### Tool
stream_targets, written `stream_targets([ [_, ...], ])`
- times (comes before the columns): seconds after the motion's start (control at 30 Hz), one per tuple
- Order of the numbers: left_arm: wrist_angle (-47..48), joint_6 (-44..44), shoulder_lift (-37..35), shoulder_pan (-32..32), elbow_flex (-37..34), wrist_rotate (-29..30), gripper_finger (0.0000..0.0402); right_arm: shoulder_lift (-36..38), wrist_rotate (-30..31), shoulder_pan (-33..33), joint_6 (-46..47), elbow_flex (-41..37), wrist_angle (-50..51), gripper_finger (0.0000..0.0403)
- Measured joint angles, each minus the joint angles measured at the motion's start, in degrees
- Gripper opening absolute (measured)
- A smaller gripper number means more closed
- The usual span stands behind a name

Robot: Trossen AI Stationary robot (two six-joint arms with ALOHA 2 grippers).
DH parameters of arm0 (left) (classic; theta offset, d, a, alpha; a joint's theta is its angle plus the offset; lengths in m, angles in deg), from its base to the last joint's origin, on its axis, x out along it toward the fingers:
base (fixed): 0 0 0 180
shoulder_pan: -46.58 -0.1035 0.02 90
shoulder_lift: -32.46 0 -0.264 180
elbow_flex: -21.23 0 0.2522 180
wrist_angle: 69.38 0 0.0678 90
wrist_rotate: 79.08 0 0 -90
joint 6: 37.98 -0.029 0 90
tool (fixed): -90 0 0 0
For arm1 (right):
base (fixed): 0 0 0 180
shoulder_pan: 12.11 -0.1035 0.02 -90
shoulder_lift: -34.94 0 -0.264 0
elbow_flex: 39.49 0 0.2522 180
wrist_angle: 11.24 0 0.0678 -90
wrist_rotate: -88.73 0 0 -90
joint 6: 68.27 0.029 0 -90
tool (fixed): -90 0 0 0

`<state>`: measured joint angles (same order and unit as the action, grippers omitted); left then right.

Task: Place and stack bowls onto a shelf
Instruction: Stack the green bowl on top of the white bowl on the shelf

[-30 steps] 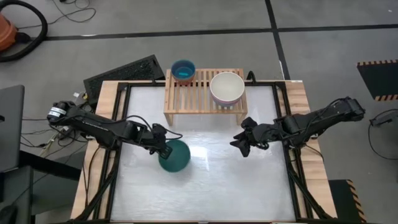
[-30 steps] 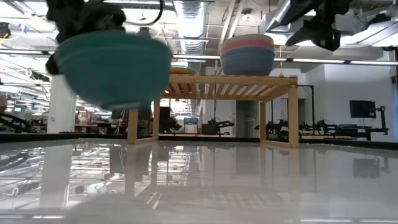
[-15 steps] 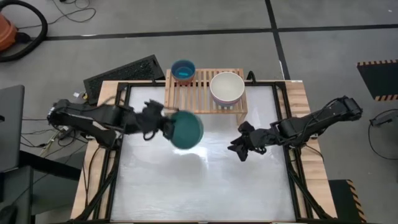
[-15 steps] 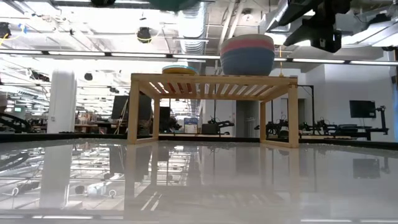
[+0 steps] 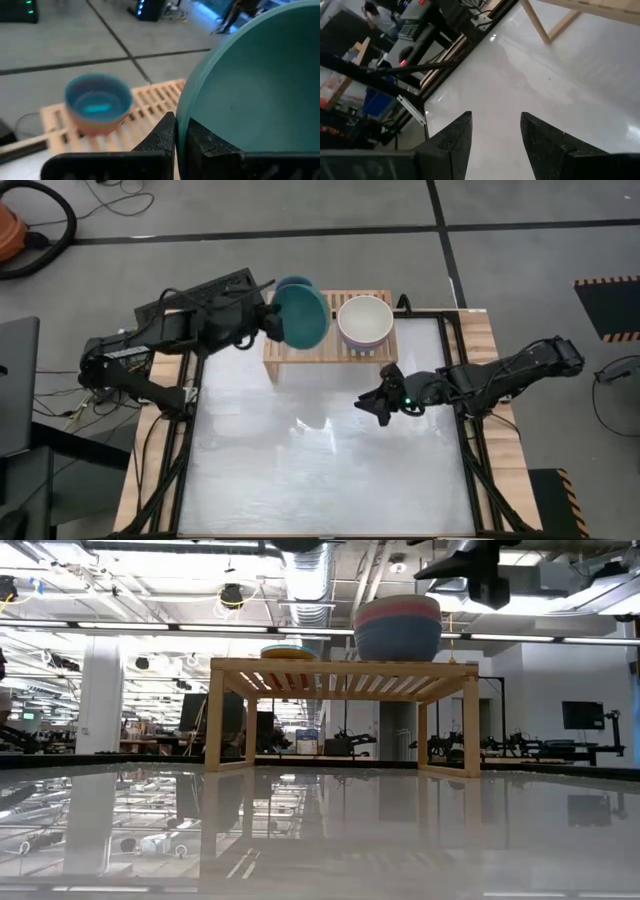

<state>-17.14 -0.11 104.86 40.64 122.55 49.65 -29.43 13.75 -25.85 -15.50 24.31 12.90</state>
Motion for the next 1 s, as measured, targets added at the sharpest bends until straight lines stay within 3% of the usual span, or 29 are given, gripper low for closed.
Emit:
stream_targets([
  [0.13,-7.1,-3.2,2.6,-3.6,0.2,-5.0,0.0,0.0,0.0,0.9,2.0,0.0,0.1,0.0193],
  [0.27,-5.4,-4.7,7.5,-6.9,3.1,-11.5,0.0,0.0,0.0,0.9,3.1,0.0,0.5,0.0193],
  [0.43,0.5,-9.2,12.2,-7.3,9.2,-11.3,0.0,0.0,2.5,1.1,1.8,0.8,-5.7,0.0193],
  [0.6,2.9,-16.3,13.1,-6.2,14.0,-1.6,0.0,0.0,10.6,1.8,-13.2,10.5,-3.4,0.0176],
  [0.8,-5.2,-27.3,12.6,-4.3,15.5,9.0,0.0,-2.0,28.6,3.8,-41.4,25.2,-0.8,0.0148],
  [1.0,-13.7,-36.7,13.1,-3.8,15.5,9.8,0.0,-8.3,29.9,8.7,-56.1,36.8,-0.4,0.0166],
])
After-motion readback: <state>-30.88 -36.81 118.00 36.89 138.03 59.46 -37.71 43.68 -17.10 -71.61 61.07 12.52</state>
